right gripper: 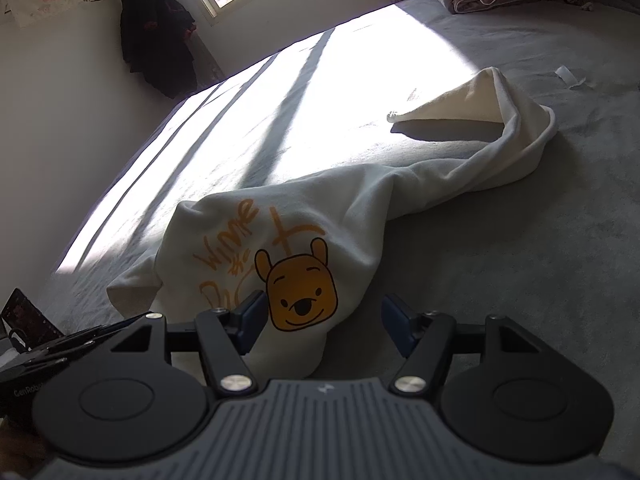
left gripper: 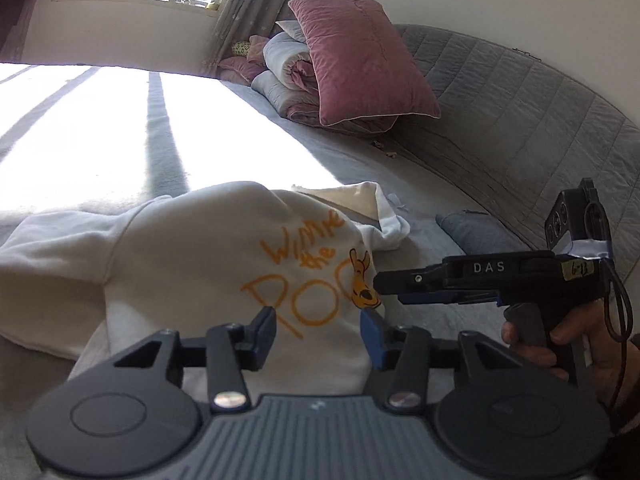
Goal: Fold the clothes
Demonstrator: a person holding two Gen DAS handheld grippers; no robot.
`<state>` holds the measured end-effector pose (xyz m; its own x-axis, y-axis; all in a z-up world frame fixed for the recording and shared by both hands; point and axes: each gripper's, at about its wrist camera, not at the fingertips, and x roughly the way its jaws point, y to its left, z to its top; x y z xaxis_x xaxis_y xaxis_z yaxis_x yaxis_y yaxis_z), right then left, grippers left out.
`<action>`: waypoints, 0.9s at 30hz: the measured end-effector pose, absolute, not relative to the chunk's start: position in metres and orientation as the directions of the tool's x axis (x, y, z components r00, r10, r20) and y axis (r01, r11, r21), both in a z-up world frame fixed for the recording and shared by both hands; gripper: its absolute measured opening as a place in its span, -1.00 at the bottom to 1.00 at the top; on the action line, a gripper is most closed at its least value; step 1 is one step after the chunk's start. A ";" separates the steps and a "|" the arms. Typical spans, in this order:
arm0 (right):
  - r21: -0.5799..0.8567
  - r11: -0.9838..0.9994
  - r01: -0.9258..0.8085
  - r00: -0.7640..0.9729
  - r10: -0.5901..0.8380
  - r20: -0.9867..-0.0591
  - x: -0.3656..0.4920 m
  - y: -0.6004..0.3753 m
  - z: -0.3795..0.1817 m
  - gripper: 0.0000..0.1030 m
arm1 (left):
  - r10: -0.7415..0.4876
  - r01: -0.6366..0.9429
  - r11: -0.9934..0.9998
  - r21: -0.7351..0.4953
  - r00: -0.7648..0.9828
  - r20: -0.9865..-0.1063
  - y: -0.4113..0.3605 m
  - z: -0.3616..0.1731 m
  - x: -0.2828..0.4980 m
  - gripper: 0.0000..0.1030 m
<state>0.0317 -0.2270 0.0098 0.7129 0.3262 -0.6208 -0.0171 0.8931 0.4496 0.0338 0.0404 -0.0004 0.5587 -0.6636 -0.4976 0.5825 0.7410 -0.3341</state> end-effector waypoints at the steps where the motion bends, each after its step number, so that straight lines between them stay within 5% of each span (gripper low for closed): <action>1: 0.451 0.893 -0.012 0.714 0.324 -0.621 0.032 -0.228 0.009 0.31 | -0.679 0.622 0.719 -0.311 0.532 -0.505 0.033 -0.001 0.029 0.04; 3: 0.454 0.891 -0.008 0.714 0.323 -0.622 0.032 -0.230 0.009 0.31 | -0.703 0.677 0.679 -0.284 0.488 -0.517 0.021 -0.002 0.023 0.22; 8: 0.462 0.887 -0.005 0.712 0.327 -0.621 0.031 -0.233 0.010 0.31 | -0.617 0.717 0.687 -0.121 0.488 -0.617 -0.007 -0.018 0.013 0.27; 10: 0.465 0.885 -0.003 0.711 0.329 -0.621 0.030 -0.234 0.010 0.31 | -0.562 0.704 0.709 -0.041 0.529 -0.637 -0.012 -0.023 0.012 0.16; 12: 0.468 0.884 -0.002 0.711 0.330 -0.621 0.030 -0.235 0.011 0.31 | -0.524 0.687 0.727 0.007 0.561 -0.641 -0.013 -0.025 0.013 -0.49; 15: 0.466 0.885 -0.005 0.713 0.330 -0.619 0.030 -0.235 0.012 0.31 | -0.572 0.663 0.741 -0.104 0.543 -0.615 -0.002 -0.018 0.024 -0.79; 27: 0.479 0.876 -0.050 0.762 0.343 -0.549 0.029 -0.233 0.022 0.31 | -0.761 0.361 0.557 -0.748 0.583 -0.286 0.092 -0.019 0.074 -0.91</action>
<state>0.0286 -0.2325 0.0218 0.7620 0.3434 -0.5490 -0.0496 0.8763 0.4792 0.0743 0.0924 -0.0189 0.5825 -0.7608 -0.2861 0.3607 0.5574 -0.7478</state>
